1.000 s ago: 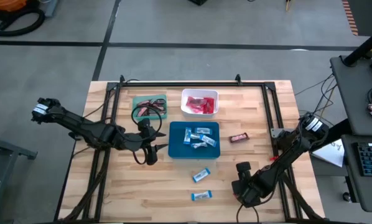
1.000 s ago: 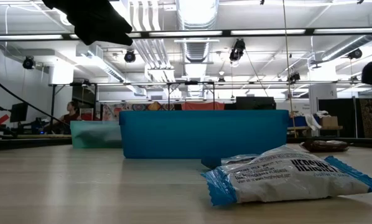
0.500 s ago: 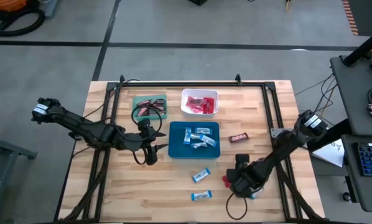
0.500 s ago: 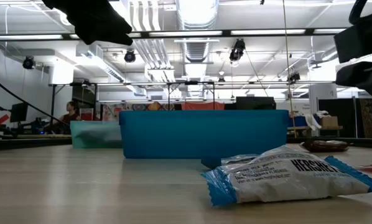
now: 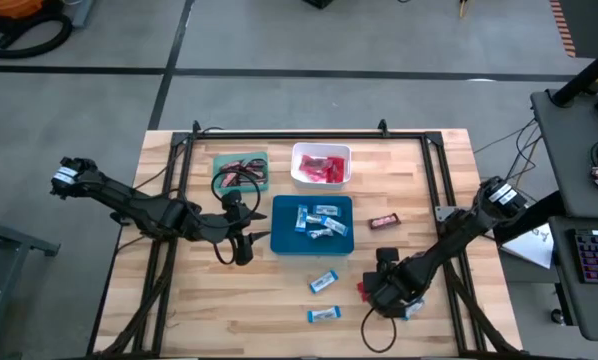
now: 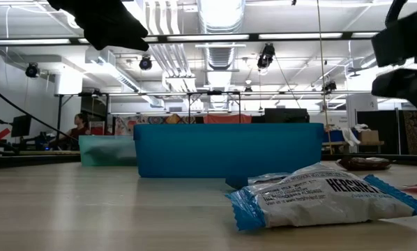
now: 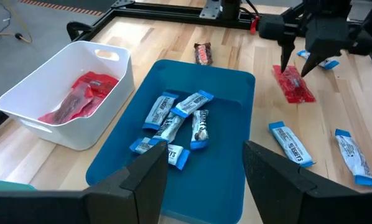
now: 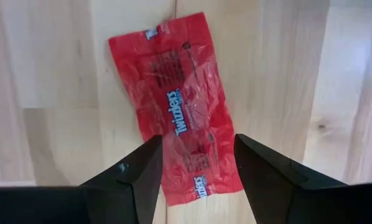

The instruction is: Sort candy

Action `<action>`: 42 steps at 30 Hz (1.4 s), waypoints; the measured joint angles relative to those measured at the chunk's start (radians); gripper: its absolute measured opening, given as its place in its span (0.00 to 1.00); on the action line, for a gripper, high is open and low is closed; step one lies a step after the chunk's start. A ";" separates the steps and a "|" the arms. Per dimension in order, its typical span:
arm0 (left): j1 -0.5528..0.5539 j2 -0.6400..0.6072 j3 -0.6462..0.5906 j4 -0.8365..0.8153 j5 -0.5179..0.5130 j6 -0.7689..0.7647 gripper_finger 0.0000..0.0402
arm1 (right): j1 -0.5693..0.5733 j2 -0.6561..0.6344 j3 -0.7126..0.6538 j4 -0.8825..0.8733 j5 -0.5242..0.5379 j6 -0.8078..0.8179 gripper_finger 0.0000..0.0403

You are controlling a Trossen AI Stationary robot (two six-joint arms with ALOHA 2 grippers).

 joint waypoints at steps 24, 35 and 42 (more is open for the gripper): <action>0.000 0.000 0.000 -0.001 0.000 0.019 0.47 | -0.037 0.075 -0.006 0.029 -0.054 -0.004 0.27; 0.000 0.000 0.000 -0.001 0.000 0.026 0.47 | -0.038 0.059 -0.009 0.038 -0.079 -0.024 0.03; 0.000 0.000 0.000 -0.001 0.000 0.026 0.47 | -0.037 0.015 -0.007 0.040 -0.076 -0.045 0.02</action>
